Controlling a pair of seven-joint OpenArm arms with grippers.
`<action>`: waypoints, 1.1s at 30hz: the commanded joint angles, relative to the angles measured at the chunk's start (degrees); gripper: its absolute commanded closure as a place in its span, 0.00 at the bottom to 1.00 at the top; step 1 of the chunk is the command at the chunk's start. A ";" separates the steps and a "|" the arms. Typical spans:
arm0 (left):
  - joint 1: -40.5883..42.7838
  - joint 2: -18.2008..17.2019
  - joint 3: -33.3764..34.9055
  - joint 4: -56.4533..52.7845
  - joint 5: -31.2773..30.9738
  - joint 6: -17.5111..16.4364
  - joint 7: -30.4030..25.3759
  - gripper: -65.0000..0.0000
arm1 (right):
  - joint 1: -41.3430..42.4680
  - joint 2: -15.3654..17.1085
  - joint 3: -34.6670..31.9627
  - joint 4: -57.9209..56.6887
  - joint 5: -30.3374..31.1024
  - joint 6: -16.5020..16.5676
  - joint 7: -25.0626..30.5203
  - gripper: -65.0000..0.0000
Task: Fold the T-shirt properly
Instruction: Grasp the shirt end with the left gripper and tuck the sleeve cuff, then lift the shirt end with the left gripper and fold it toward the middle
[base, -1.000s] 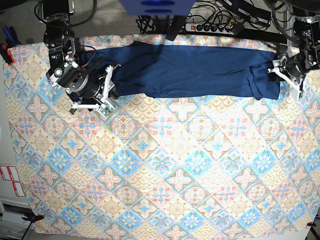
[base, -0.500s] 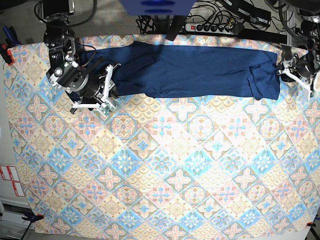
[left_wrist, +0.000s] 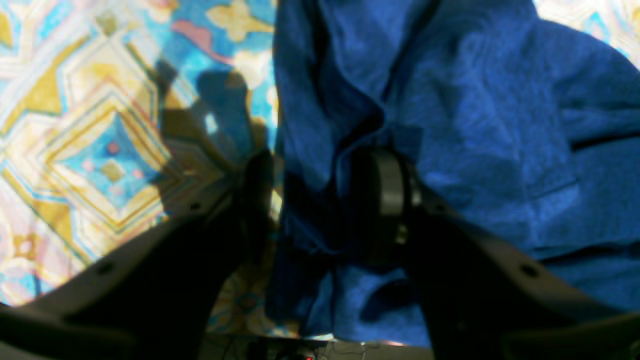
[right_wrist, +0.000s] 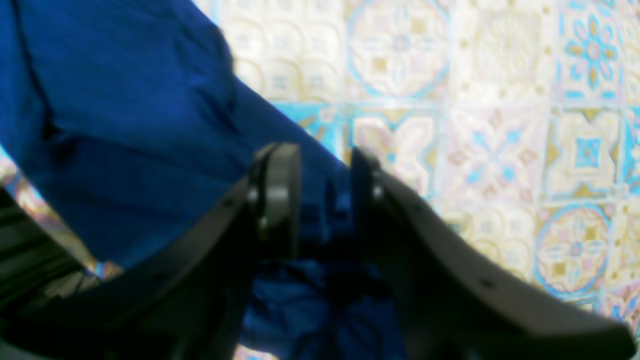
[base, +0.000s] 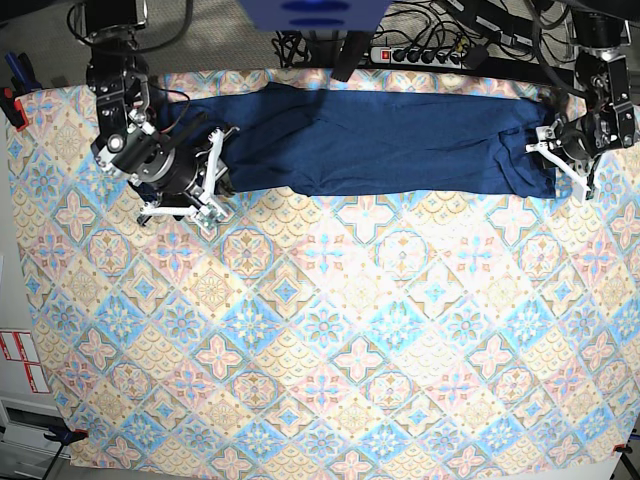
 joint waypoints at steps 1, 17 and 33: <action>0.82 -0.35 0.03 0.61 -0.66 -0.49 0.72 0.57 | 0.53 0.30 0.20 1.08 0.62 0.00 1.11 0.73; 1.44 3.08 -0.06 0.69 -0.75 -11.83 0.63 0.94 | 0.71 0.30 0.29 1.08 0.62 0.00 1.11 0.73; 4.34 6.77 -17.55 14.23 -0.14 -14.30 0.63 1.00 | 0.80 0.39 0.38 1.17 0.62 0.00 1.11 0.73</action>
